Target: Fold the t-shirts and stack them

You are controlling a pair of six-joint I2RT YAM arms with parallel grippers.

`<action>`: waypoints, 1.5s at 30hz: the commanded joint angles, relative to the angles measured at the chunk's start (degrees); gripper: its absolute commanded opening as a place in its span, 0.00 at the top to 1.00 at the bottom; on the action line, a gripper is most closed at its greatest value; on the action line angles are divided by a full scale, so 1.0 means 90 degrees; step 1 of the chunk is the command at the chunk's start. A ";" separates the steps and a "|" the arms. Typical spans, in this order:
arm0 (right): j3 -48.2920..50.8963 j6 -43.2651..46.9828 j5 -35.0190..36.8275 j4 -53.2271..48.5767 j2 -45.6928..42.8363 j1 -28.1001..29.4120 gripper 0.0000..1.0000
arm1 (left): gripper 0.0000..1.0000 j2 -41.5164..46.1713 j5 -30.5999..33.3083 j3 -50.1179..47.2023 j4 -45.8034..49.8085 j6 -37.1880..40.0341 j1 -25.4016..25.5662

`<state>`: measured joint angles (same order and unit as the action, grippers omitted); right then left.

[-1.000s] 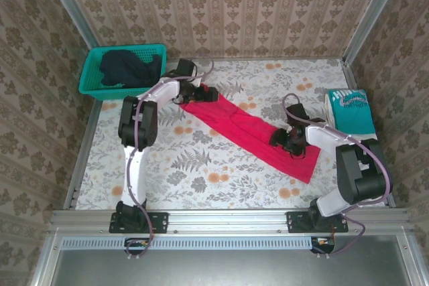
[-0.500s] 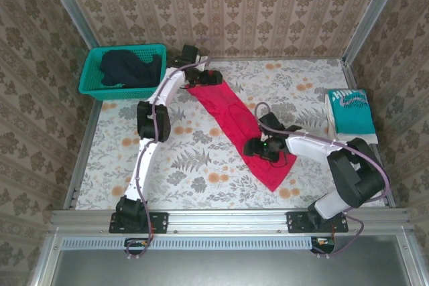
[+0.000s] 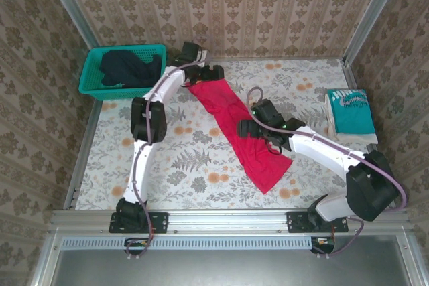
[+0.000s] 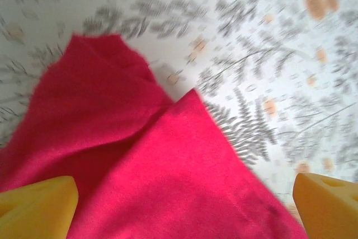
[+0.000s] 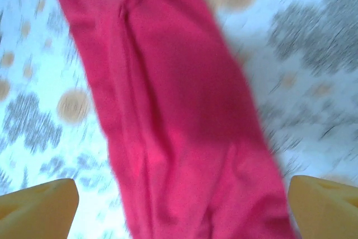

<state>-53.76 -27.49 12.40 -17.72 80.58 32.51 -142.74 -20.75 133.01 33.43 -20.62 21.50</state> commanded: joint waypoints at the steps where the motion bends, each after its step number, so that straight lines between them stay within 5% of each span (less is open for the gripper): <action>1: -0.0125 0.0736 0.1111 0.0975 0.0071 -0.0235 0.00 | 0.00 0.1206 0.0342 -0.0525 -0.0524 0.0196 -0.0045; 9: -0.1753 0.0645 -0.0539 0.0814 0.1754 -0.0882 0.00 | 0.00 0.4551 0.1070 -0.5109 -0.2335 0.0245 0.0079; 16: -0.3847 0.0327 -0.2243 0.0613 0.3983 -0.0890 0.18 | 0.00 0.6909 0.1933 -0.8095 -0.2562 0.0078 0.0806; 22: -0.5467 -0.0509 -0.3357 0.0501 0.5661 -0.0734 0.30 | 0.00 0.8085 0.1838 -1.0065 -0.3719 0.0654 0.1662; 31: -0.7416 -0.1156 -0.3146 -0.0931 0.7188 -0.0963 0.33 | 0.00 0.7421 0.1016 -1.0588 -0.5086 0.2525 0.2954; 45: -0.5797 -0.1341 -0.2854 -0.0575 0.6290 -0.2075 0.37 | 0.00 0.3828 -0.1133 -0.7566 -0.5179 0.3522 0.4219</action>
<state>-109.60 -38.65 -16.05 -19.42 137.75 15.16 -105.30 -23.42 60.60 -13.32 7.64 58.76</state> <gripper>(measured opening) 0.635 0.997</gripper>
